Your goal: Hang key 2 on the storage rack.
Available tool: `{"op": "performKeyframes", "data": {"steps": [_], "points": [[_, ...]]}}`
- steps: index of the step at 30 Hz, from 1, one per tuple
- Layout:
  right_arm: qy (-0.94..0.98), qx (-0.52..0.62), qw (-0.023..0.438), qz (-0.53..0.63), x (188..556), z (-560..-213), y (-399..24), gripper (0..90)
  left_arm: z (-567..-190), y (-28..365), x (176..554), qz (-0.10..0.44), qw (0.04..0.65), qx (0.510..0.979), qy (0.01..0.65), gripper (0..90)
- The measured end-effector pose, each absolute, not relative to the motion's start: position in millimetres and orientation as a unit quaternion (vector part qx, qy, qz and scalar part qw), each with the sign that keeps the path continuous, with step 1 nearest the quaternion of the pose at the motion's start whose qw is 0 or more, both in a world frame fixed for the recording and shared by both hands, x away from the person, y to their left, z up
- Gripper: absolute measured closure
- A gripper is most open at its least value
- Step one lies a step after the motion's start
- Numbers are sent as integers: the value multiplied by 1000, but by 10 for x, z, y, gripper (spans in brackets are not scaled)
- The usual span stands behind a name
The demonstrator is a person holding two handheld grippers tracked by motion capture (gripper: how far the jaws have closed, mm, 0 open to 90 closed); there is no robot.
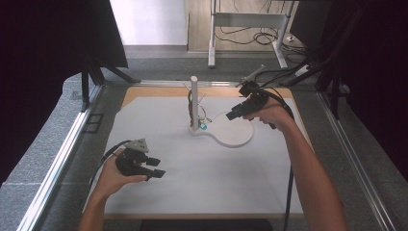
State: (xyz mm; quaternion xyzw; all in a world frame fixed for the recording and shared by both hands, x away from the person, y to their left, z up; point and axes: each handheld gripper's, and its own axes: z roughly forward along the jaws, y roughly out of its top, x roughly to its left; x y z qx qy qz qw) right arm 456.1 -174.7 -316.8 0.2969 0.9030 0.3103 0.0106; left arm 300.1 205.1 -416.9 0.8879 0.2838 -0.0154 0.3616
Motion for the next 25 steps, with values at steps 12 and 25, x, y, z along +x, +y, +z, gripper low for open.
{"op": "performKeyframes", "data": {"steps": [12, 25], "points": [[891, 309, 10, 334, 4222, -3512, -2034, 502, -4179, 2039, 2999, -15, 355, 891, 281, 465], [880, 316, 37, 352, 4058, -3635, -2118, 424, -4196, 2025, 3017, -13, 355, 890, 285, 459]]}}
